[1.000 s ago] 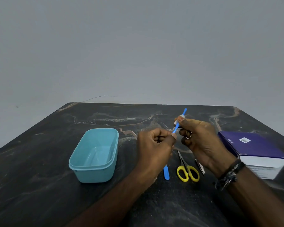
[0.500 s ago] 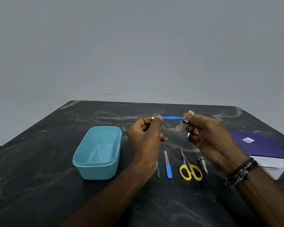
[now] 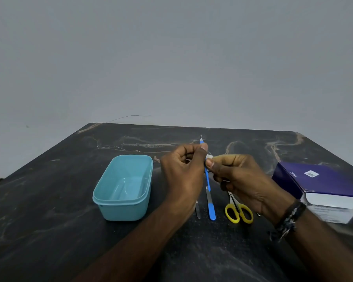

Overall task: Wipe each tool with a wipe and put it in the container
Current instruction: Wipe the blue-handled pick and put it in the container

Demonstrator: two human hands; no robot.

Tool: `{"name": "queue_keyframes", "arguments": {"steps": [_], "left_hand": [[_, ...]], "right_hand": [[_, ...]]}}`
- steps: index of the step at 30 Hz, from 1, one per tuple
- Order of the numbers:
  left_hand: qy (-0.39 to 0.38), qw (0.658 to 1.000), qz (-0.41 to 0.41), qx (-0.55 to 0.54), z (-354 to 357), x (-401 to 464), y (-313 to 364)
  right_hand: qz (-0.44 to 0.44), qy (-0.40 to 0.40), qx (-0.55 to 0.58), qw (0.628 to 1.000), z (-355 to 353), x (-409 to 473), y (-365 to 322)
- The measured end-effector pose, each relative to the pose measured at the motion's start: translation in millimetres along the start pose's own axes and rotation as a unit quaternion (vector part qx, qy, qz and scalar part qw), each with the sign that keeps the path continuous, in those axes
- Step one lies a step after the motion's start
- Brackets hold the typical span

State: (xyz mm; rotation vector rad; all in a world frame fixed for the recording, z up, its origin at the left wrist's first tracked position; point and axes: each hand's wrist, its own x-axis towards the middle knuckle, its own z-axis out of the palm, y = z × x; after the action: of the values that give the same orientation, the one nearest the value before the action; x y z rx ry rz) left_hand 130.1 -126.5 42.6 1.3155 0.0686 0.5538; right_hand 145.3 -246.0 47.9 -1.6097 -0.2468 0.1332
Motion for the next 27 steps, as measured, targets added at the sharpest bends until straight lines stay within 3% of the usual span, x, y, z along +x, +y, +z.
{"name": "queue_keyframes", "arguments": {"steps": [8,15,23,27], "left_hand": [[0.024,0.999,0.003,-0.021,-3,5,6],[-0.037,0.999,-0.001,0.006,-2,0,5],[-0.003,1.0,0.002,0.007,-4,3,7],[-0.014,1.0,0.001,0.007,-4,3,7]], "right_hand": [[0.022,-0.079,-0.088,0.993,-6,-7,-9],[-0.042,-0.004,-0.048,0.998,-7,-3,-8],[0.019,-0.097,-0.138,0.985,-9,-10,-11],[-0.01,-0.066,-0.122,0.99,-7,-9,-11]]}}
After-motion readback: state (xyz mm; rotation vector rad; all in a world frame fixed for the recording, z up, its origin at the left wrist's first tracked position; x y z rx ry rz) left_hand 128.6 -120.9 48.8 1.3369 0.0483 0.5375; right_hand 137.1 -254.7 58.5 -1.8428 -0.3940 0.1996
